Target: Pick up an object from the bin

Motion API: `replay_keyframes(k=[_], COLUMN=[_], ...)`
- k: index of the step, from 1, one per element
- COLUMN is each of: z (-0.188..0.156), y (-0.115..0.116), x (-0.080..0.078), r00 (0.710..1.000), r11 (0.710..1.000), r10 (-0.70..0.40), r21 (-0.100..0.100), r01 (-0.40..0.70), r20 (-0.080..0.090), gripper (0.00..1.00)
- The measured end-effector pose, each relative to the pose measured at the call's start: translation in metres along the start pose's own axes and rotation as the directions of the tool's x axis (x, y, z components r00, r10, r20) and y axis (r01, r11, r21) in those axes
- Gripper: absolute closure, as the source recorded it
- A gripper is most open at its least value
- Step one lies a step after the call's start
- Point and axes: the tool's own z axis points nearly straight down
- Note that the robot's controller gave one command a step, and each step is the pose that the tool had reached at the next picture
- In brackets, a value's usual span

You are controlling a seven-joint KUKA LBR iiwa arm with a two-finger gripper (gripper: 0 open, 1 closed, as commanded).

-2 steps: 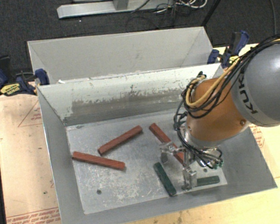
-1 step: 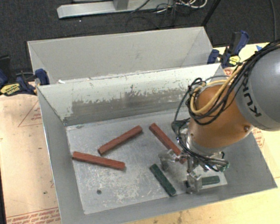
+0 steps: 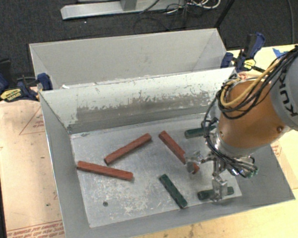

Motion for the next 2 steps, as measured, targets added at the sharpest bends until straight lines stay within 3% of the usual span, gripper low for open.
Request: replay_keyframes(k=[1,2], z=[0.002,0.018], y=[-0.004,-0.009], x=[0.008,0.014], r00=[0.998,0.987], r11=[0.998,0.987], r10=[0.066,0.16], r21=[0.005,0.001], r01=[-0.066,-0.16], r20=[0.004,0.0], gripper=[0.0,1.0])
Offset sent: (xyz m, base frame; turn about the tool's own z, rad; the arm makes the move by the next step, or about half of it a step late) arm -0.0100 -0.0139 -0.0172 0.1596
